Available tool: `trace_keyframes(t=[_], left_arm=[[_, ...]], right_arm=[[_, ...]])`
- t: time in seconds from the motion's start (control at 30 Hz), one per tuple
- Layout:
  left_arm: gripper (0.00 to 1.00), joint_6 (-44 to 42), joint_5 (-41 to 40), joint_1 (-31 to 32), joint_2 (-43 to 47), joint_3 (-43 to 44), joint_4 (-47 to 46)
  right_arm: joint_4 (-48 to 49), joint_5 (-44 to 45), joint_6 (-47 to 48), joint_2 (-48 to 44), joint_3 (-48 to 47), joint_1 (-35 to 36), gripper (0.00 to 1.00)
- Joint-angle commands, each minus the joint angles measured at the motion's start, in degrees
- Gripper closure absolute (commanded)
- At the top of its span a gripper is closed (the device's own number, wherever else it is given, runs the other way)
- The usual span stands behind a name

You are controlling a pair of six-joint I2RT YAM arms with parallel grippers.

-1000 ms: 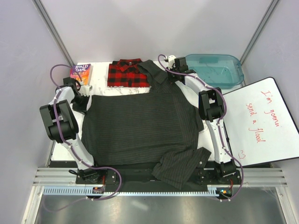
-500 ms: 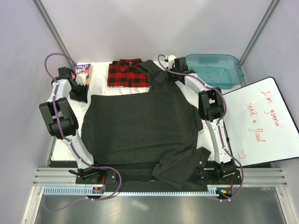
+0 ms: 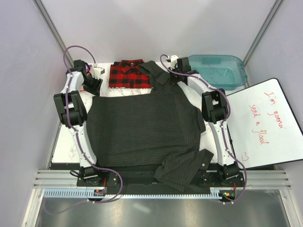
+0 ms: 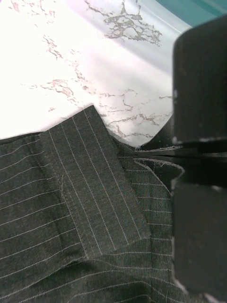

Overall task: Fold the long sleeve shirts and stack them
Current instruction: Fold the shirt

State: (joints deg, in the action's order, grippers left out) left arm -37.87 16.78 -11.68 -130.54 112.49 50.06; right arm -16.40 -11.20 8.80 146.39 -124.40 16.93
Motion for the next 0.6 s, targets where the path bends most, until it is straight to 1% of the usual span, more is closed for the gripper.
trace_keyframes(t=[0.0, 0.13, 0.23, 0.33, 0.37, 0.4, 0.43, 0.5, 0.53, 0.57], left_arm=[[0.5, -4.58, -0.6, 0.43, -1.03, 2.48, 2.05], [0.52, -6.25, -3.32, 0.34, -1.82, 1.6, 2.58], [0.58, -6.87, -3.68, 0.08, -2.79, 2.21, 2.5], [0.68, -6.69, -2.72, -0.09, -3.84, 4.4, 2.58], [0.74, -6.87, -2.19, 0.08, -4.02, 4.76, 2.76], [0.78, -7.13, -1.92, 0.17, -4.19, 5.28, 2.85], [0.85, -7.31, -1.49, 0.26, -4.37, 5.46, 3.11], [0.91, -8.1, -0.96, 0.34, -4.46, 5.99, 3.98], [0.96, -8.19, -0.52, 0.34, -4.29, 5.99, 4.16], [0.98, -8.27, -0.25, 0.34, -3.59, 5.9, 4.25]], right_arm=[[1.99, -1.36, -0.18, -4.27, -0.05, 0.21, 1.0], [2.25, -1.72, -0.53, -4.0, -0.32, 0.21, 1.0], [2.25, -1.63, -0.36, -3.92, -0.49, 0.21, 1.0], [2.34, -0.93, 0.08, -3.48, -0.76, 0.21, 1.0], [2.34, -0.84, 0.17, -3.3, -1.02, 0.21, 1.0], [2.25, -0.67, 0.08, -3.13, -1.54, 0.3, 1.0], [2.34, -0.58, 0.08, -3.13, -1.9, 0.21, 1.0], [2.43, -0.66, -0.18, -3.12, -2.77, 0.12, 1.0], [2.43, -0.75, -0.36, -3.13, -2.95, 0.12, 1.0], [2.6, -1.1, -0.53, -3.65, -2.95, 0.04, 1.0]])
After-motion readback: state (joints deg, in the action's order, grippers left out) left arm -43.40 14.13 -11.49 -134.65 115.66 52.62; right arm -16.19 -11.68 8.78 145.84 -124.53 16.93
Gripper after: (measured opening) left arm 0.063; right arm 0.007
